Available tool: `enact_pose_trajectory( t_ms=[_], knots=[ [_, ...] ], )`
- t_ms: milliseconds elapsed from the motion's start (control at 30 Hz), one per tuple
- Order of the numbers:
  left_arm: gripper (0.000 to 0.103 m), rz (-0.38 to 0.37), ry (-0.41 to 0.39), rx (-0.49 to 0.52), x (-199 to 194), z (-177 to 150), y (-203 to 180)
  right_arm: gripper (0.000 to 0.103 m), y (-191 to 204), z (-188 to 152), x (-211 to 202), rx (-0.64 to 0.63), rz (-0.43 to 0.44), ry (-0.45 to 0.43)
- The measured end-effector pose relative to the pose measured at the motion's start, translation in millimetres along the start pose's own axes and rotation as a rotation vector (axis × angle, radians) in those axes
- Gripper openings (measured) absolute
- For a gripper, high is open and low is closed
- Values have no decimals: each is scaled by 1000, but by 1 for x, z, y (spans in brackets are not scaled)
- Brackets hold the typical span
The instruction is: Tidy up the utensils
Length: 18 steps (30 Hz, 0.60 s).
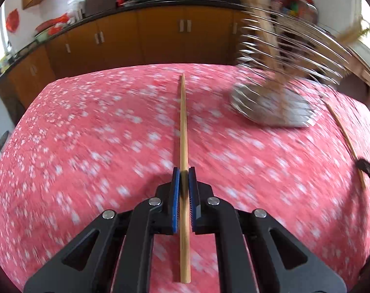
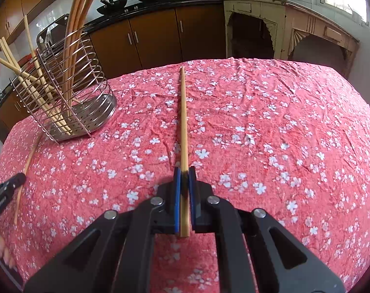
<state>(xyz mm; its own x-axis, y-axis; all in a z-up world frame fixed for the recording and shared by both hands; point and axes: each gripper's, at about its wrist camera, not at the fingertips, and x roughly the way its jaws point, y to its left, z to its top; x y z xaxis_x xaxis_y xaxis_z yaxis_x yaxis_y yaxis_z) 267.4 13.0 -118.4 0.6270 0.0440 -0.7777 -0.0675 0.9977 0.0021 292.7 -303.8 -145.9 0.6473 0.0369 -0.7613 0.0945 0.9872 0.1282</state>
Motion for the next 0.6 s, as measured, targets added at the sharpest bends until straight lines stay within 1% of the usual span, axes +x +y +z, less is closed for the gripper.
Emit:
enact_pose_trajectory(
  t_ms=[100, 167, 233, 333, 400, 500, 567, 600],
  knots=[
    [7, -6, 3, -25, 9, 11, 15, 8, 4, 6, 5, 8, -6, -3],
    [7, -34, 5, -39, 11, 14, 24, 8, 4, 7, 8, 9, -2, 0],
    [7, -78, 5, -59, 6, 10, 32, 8, 2, 5, 5, 10, 16, 9],
    [8, -115, -9, -47, -11, -4, 40, 13, 1, 0, -4, -6, 30, -1],
    [8, -140, 2, -34, -20, -16, 43, 19, 0, -5, -9, -7, 35, -3],
    [9, -166, 20, -23, -30, -32, 34, 19, -1, -13, -13, -12, 47, 6],
    [20, -160, 19, -5, -34, -42, 29, 19, 0, -18, -14, -24, 43, 16],
    [25, -138, 3, 16, -37, -44, 25, 19, 2, -20, -15, -36, 33, 7]
  ],
)
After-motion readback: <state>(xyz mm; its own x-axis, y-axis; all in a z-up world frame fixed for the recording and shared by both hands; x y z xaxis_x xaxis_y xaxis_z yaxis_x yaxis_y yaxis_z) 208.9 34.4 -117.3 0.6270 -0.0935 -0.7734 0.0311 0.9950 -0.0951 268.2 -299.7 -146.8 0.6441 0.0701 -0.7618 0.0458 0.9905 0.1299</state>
